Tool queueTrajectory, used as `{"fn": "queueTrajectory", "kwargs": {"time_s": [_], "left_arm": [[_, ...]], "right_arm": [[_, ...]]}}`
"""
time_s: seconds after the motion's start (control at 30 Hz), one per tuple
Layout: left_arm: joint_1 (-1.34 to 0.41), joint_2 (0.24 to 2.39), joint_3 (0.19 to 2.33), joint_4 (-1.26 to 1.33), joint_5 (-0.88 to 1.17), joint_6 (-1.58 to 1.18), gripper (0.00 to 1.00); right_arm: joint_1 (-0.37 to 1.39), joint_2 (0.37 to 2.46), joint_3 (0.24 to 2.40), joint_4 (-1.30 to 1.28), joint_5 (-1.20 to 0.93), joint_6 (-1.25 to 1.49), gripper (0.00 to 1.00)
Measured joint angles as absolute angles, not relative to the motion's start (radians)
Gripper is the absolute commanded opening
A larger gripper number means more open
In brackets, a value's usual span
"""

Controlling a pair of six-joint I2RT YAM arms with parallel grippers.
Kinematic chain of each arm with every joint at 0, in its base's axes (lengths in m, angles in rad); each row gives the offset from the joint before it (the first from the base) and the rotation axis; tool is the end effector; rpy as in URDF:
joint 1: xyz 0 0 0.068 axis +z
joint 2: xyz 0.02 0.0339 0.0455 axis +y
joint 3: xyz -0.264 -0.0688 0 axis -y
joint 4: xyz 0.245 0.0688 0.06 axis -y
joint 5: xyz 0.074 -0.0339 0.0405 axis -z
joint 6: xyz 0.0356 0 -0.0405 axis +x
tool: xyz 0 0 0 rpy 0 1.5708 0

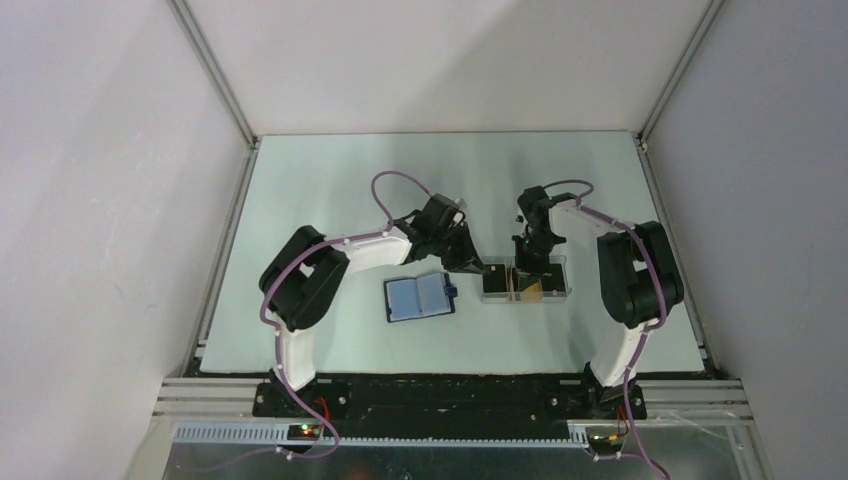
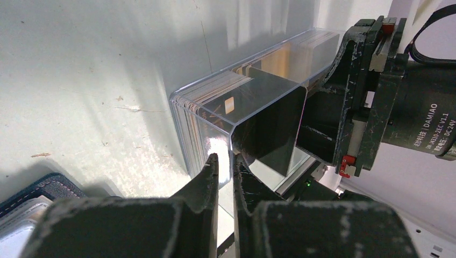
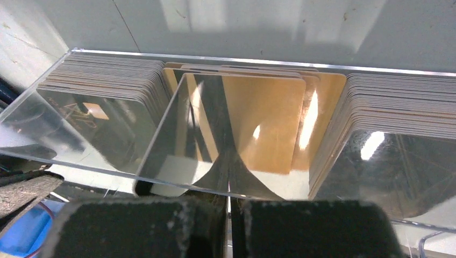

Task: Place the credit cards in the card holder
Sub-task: Pick up the credit card from the storage box.

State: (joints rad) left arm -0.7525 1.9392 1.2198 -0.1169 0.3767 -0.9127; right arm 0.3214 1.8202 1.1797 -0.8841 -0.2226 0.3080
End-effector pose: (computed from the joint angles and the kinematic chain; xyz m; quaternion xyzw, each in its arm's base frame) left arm 0.2908 -0.2902 0.1640 -0.0063 0.9193 -0.3785 0.1081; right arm 0.3035 0.1093 0.1624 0.0092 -0.9935 -0.1127 0.0125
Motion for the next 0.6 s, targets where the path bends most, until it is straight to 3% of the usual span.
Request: {"fn": "queueTrajectory", "kwargs": {"time_s": [0.2,0.3,0.6], "left_arm": [[-0.752,1.939,1.220,-0.117,0.377,-0.912,0.00],[-0.752,1.939,1.220,-0.117,0.377,-0.912,0.00],[-0.752,1.939,1.220,-0.117,0.377,-0.912,0.00]], "right_arm": [[0.297,1.798,1.176,-0.862,-0.253,0.309,0.00],[0.280,1.773,1.176,-0.853,-0.270,0.310,0.05],[0.260,1.688,1.176,-0.860,-0.275,0.319,0.44]]}}
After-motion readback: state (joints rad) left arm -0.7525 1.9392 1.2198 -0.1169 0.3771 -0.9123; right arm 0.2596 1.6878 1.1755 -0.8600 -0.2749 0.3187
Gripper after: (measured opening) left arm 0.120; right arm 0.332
